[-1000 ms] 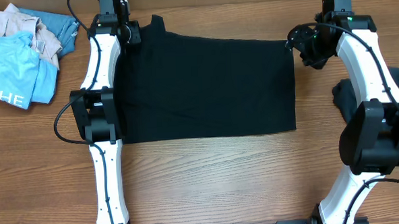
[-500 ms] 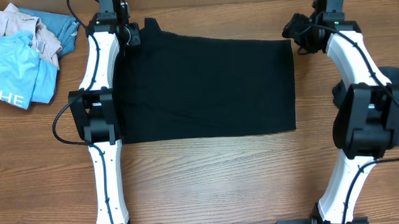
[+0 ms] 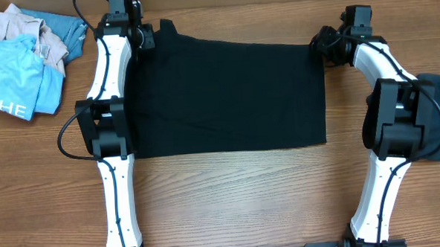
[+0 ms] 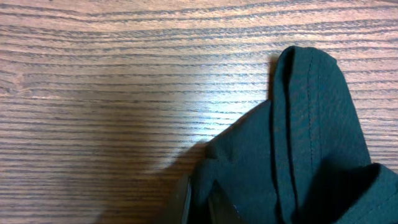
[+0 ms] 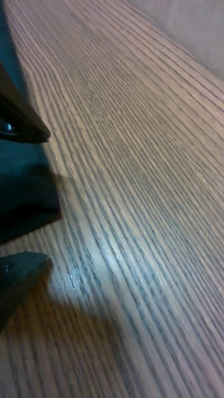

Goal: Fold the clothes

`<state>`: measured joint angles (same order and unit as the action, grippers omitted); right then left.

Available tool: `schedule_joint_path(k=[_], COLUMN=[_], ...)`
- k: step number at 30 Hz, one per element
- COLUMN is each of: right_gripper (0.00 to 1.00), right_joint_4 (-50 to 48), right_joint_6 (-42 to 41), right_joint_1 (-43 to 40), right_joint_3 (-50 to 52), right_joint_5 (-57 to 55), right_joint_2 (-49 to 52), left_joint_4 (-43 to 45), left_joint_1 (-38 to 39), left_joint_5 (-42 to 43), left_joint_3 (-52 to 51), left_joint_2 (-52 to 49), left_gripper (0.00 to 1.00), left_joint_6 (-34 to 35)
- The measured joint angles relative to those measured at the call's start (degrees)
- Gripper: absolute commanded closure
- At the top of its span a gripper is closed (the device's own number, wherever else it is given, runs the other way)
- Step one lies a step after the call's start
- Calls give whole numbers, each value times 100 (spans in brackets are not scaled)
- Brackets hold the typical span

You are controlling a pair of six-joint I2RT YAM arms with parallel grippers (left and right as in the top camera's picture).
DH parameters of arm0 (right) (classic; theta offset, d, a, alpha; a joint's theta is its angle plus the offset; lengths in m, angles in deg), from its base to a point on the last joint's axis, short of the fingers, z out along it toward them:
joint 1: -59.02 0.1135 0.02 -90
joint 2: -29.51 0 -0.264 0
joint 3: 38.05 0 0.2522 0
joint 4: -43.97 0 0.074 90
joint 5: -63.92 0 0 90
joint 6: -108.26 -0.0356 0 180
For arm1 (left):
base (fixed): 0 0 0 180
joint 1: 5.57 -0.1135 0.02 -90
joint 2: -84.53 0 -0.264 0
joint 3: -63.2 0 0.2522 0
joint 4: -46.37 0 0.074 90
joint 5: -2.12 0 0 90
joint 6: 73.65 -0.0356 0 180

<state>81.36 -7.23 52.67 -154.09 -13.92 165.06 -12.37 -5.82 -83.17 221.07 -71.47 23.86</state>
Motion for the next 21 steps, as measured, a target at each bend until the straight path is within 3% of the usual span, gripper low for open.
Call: schedule_joint_path(k=[7,10,16,21], right_gripper=[54,64,96,96], right_joint_4=[0,0,42,181], right_joint_6=[-125,-127,-140,-151], right_joint_1=[94,243,267,262], right_joint_3=[0,0,0,-15], right_joint_5=[52,48,4,-24], right_joint_2=[0,0,2,2], left_joint_4=[-2,-4,-9,42], left_joint_1=[0,0,0,0], left_joint_5=[0,0,0,-2], left_joint_3=[0,0,0,0], left_joint_2=[0,0,0,0], left_gripper=[90,90,96,96], left_joint_6=[0,0,0,0])
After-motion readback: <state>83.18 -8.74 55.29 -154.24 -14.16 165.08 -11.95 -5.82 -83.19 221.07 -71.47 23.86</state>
